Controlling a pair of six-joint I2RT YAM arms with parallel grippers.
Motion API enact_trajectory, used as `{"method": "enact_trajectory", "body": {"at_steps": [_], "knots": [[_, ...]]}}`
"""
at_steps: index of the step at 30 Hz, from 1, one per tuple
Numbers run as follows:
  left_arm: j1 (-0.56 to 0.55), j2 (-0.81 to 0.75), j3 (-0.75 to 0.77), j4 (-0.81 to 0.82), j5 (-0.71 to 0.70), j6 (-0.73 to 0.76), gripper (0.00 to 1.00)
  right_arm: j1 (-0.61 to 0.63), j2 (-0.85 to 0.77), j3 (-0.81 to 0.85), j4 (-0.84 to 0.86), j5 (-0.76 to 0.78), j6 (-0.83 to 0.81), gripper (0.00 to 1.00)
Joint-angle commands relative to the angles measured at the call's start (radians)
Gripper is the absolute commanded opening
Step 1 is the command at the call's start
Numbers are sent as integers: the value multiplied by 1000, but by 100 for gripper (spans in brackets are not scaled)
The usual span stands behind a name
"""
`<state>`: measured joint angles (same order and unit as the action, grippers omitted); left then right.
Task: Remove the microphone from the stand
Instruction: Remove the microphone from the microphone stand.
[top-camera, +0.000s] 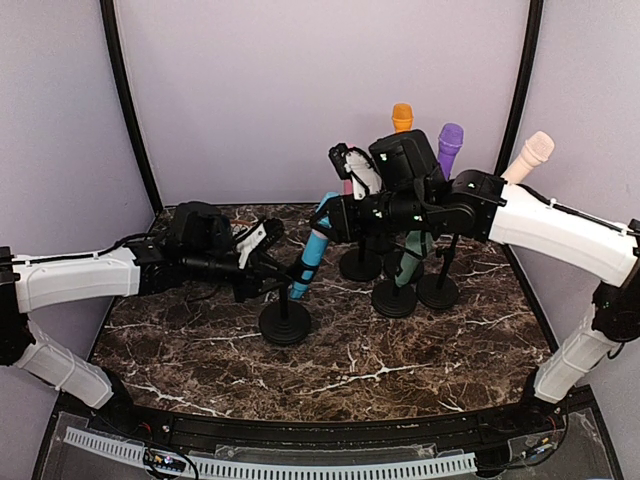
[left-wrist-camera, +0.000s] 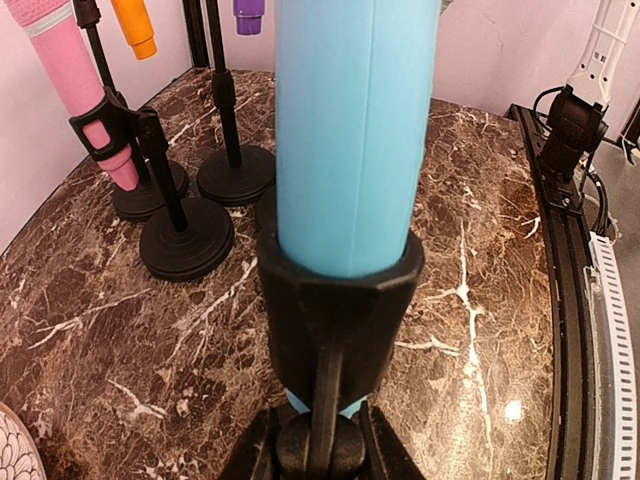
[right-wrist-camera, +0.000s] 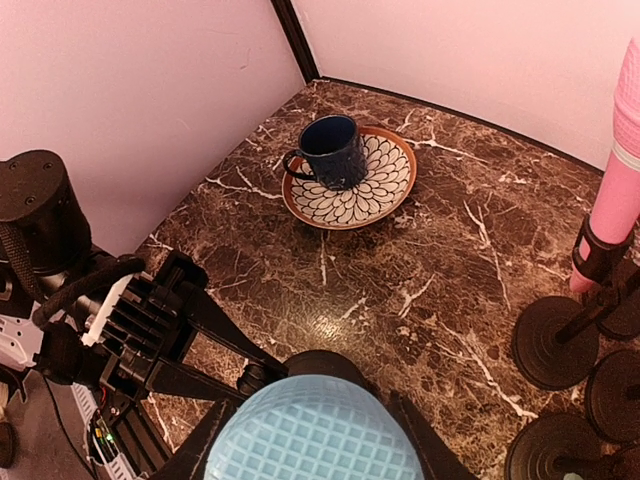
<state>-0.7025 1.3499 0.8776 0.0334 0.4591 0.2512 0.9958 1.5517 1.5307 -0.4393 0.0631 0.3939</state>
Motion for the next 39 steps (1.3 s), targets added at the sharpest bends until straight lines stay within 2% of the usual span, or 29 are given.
{"method": "enact_trajectory", "body": {"at_steps": [1, 9, 16, 26, 39], "knots": [[6, 13, -4, -91, -61, 25, 0, -5, -23, 129, 44, 230, 104, 42], [-3, 25, -2, -99, -59, 32, 0, 0, -12, 181, -52, 381, 140, 42], [-8, 32, -3, -99, -62, 33, 0, -2, -30, 172, -65, 427, 159, 42], [-13, 30, -2, -101, -64, 33, 0, -14, -92, 82, 58, 281, 99, 43], [-18, 31, 0, -104, -67, 36, 0, -16, -176, -40, 253, 4, -20, 43]]}}
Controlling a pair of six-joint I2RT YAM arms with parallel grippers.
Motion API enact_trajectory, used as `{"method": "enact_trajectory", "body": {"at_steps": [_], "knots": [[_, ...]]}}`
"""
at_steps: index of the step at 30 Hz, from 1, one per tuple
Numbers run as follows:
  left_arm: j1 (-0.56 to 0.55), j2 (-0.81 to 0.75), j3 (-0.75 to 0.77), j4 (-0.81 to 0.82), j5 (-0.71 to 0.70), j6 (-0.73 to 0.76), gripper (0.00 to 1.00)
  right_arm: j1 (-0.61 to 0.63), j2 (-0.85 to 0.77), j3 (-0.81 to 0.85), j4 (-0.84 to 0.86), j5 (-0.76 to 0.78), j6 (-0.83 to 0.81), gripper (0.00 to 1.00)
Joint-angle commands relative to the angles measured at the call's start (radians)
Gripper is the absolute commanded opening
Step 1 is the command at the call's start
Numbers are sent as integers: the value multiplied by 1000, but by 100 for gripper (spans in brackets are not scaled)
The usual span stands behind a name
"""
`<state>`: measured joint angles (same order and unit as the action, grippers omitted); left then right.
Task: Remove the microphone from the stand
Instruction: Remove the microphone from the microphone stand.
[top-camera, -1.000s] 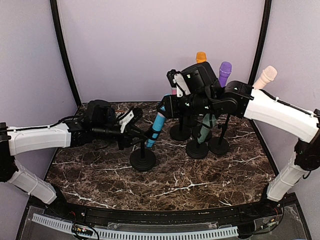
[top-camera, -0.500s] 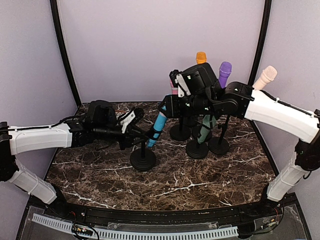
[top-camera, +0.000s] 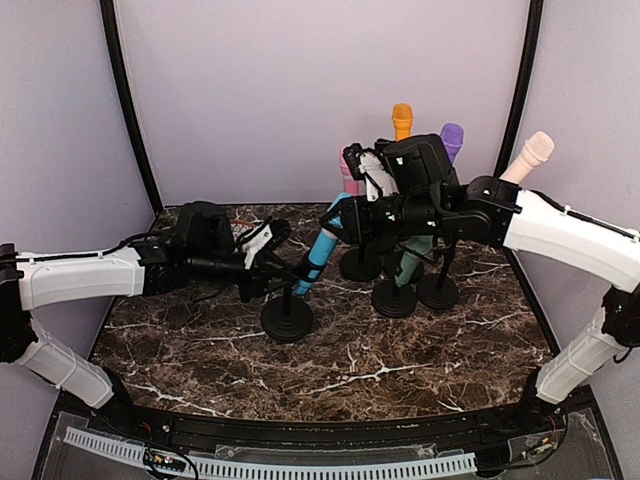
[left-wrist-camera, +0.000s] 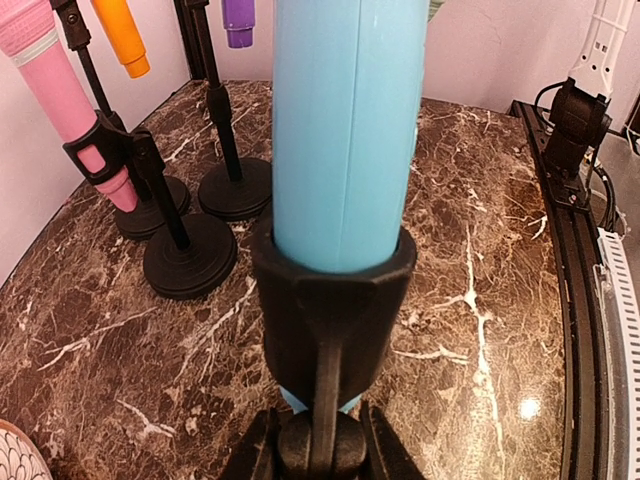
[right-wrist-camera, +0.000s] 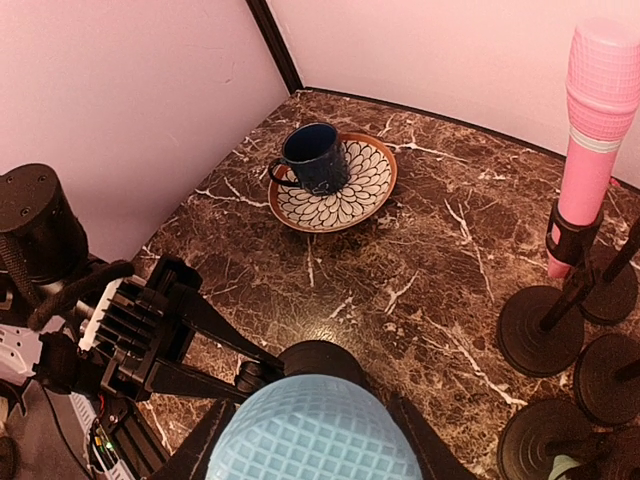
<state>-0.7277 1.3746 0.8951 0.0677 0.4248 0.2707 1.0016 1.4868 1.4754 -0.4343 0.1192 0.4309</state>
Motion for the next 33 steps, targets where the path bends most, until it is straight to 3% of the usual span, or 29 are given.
{"method": "enact_trajectory", "body": {"at_steps": [1, 8, 14, 22, 27, 33], "knots": [[8, 7, -18, -139, -33, 17, 0, -22, -114, 10, 251, -60, -64, 43], [4, 11, -16, -141, -38, 17, 0, -21, -126, 2, 256, -46, -61, 43], [1, 9, -18, -142, -78, 20, 0, -23, -85, 106, 85, 195, 9, 43], [-2, 4, -24, -137, -80, 24, 0, -23, -54, 177, -6, 282, 55, 43], [-2, 2, -25, -135, -77, 25, 0, -23, -51, 174, 14, 237, 34, 43], [-4, -4, -32, -128, -65, 29, 0, -23, -63, 141, 125, 24, -24, 43]]}}
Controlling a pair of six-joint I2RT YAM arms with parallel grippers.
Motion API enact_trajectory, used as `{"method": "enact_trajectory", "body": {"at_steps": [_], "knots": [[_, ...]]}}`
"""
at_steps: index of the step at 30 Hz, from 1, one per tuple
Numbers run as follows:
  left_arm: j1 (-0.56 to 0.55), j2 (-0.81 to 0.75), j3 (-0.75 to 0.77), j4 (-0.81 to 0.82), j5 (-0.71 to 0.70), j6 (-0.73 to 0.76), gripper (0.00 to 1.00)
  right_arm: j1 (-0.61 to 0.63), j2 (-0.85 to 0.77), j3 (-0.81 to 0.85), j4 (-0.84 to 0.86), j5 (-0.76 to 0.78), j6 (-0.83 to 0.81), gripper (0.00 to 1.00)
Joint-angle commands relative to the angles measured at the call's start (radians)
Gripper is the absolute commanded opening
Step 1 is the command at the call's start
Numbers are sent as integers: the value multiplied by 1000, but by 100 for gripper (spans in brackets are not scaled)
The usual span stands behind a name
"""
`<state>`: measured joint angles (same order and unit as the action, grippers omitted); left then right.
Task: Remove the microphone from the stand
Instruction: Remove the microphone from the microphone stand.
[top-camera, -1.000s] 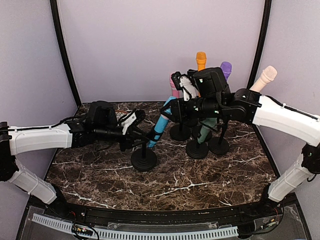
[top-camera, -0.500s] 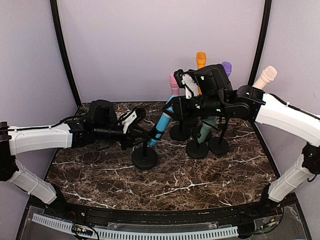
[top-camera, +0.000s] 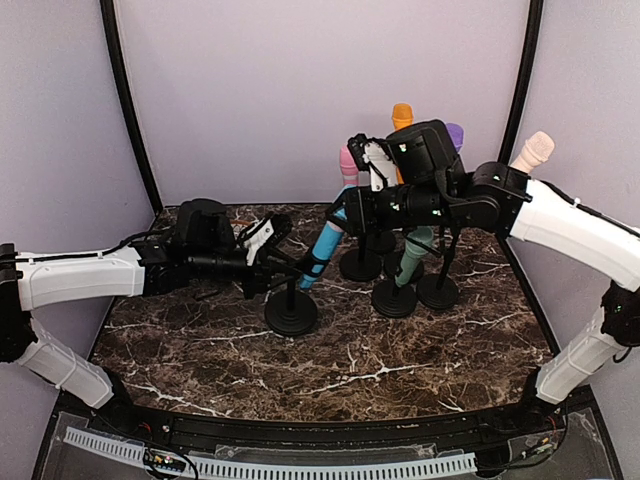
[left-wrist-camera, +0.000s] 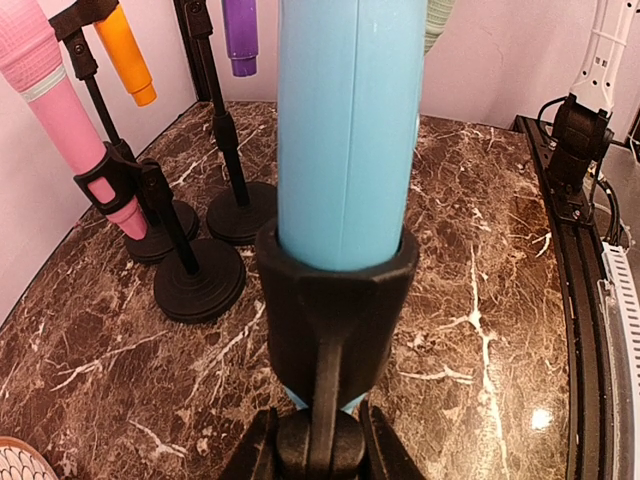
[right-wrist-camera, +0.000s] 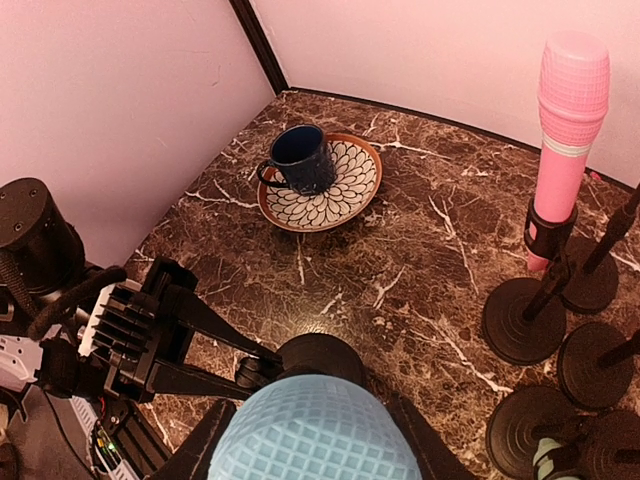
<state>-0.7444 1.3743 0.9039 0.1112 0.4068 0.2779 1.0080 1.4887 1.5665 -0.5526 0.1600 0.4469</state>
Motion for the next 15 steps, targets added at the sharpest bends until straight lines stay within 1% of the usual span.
{"method": "enact_trajectory", "body": {"at_steps": [1, 5, 9, 12, 15], "knots": [[13, -5, -43, -171, -46, 23, 0, -30, -64, 50, 256, -54, -50, 43], [14, -7, -45, -170, -44, 25, 0, -30, -66, 43, 302, -197, -87, 43], [12, -3, -45, -168, -43, 27, 0, -30, -65, 34, 343, -308, -114, 41], [12, 0, -46, -169, -40, 26, 0, -29, -64, 30, 354, -339, -127, 41], [12, 2, -45, -169, -41, 26, 0, -29, -64, 27, 343, -292, -133, 41]]}}
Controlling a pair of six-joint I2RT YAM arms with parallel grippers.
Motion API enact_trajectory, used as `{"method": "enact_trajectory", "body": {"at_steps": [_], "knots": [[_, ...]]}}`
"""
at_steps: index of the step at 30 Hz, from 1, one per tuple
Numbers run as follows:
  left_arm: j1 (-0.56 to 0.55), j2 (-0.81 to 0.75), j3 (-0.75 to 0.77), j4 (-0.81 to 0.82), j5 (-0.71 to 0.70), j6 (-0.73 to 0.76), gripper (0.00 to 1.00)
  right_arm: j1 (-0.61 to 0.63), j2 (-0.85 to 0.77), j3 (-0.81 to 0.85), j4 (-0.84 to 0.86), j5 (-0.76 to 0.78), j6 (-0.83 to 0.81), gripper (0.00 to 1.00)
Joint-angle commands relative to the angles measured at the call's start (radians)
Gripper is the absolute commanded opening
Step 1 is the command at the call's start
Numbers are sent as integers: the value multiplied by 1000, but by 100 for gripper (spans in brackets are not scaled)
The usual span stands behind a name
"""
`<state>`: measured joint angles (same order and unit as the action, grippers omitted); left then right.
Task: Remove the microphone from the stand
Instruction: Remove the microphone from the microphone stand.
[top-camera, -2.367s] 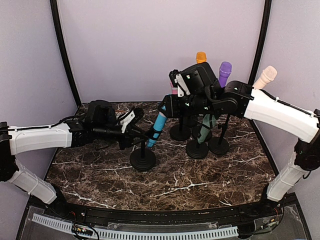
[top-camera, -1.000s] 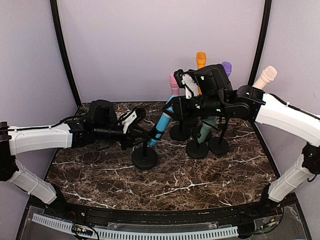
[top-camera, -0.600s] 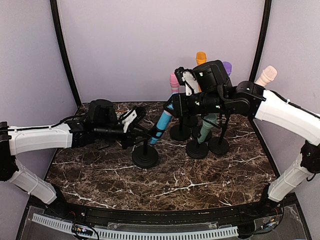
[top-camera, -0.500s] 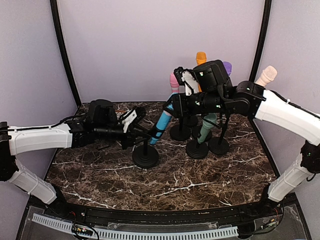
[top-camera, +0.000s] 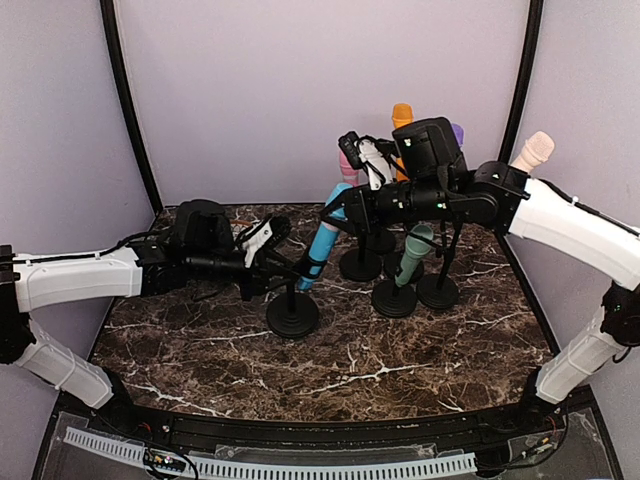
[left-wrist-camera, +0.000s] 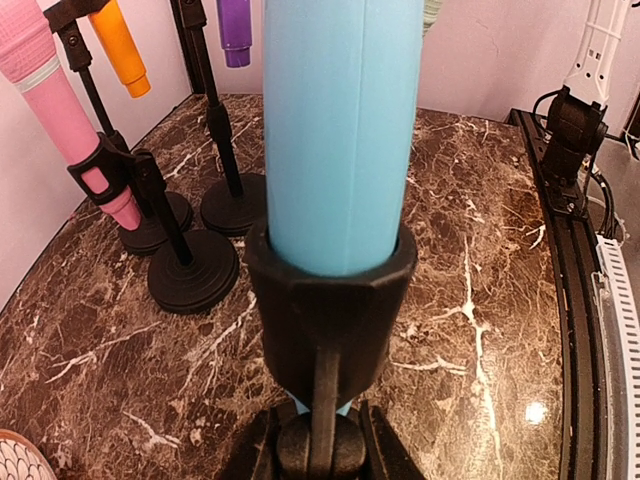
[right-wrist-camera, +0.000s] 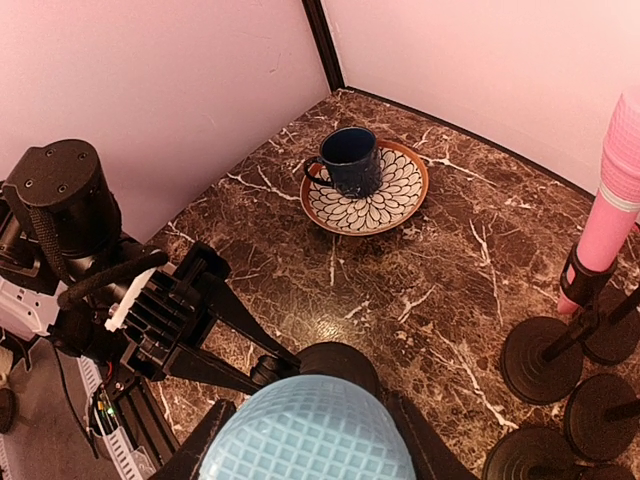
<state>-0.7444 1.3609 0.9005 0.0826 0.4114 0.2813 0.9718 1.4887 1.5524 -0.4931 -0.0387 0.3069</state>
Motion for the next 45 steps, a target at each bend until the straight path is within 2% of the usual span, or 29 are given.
{"method": "enact_trajectory", "body": {"at_steps": [1, 9, 17, 20, 31, 39, 45], "knots": [[12, 15, -41, -140, -47, 24, 0, 7, -63, 44, 273, -65, 7, 41], [13, 17, -48, -135, -56, 27, 0, 7, -10, 128, 120, 234, 45, 41], [11, 27, -48, -138, -73, 34, 0, -7, 2, 167, 32, 426, 156, 41], [9, 25, -48, -139, -78, 37, 0, -31, -14, 144, 28, 436, 212, 41], [6, 27, -45, -144, -89, 41, 0, -54, -78, 43, 142, 308, 203, 41], [5, 33, -42, -147, -91, 41, 0, -54, -125, -45, 320, 2, 110, 41], [4, 36, -40, -150, -91, 41, 0, -54, -145, -64, 345, -105, 51, 41]]}}
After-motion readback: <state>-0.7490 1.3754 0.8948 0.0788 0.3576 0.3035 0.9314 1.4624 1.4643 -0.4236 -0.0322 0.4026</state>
